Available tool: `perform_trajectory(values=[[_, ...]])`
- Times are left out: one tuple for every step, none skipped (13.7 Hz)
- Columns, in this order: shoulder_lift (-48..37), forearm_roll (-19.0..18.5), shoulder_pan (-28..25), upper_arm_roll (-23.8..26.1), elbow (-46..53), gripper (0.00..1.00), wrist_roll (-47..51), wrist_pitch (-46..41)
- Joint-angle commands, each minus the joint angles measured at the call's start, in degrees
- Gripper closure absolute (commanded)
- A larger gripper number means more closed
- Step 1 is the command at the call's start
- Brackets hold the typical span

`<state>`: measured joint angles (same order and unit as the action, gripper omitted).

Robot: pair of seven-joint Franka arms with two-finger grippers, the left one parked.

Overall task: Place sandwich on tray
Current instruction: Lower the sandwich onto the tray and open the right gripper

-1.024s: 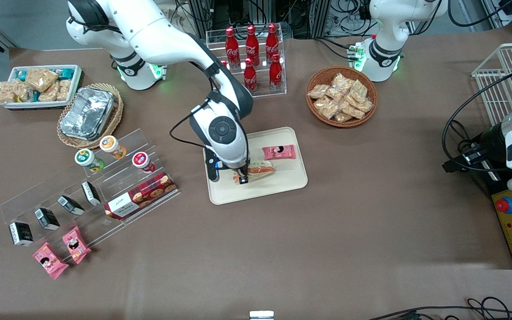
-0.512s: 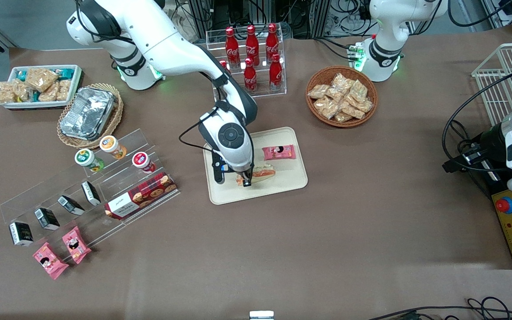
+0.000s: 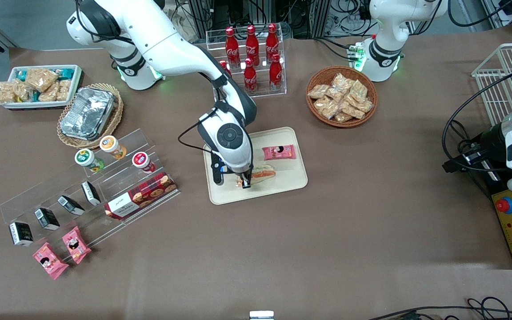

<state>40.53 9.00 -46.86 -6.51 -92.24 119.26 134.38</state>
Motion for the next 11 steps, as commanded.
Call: perform_trajectory(values=[[0.2,-1.1,0.5,0.0,1.4,0.00,-0.3,-0.5],[-0.8,-1.1,0.6,-0.1,1.4,0.01,-1.2,-1.6],[-1.8,-0.7,1.0,-0.2,1.6,0.01,-2.0,-2.9],[-3.2,-0.6,1.6,-0.1,1.6,0.01,-3.0,-4.7],[-4.7,-0.4,1.9,0.1,1.6,0.01,-4.6,-6.7],[-6.6,-0.3,2.2,0.2,1.6,0.01,-6.6,-8.7],[-8.3,0.0,2.8,0.3,1.7,0.01,-8.5,-10.9],[-10.3,0.4,3.2,0.4,1.7,0.01,-10.6,-12.6],[-12.2,1.2,3.3,0.4,1.7,0.01,-13.8,-13.9],[-14.2,2.1,3.3,0.3,1.7,0.00,-17.1,-14.9],[-16.4,2.5,3.3,0.0,1.7,0.01,-20.1,-16.1]])
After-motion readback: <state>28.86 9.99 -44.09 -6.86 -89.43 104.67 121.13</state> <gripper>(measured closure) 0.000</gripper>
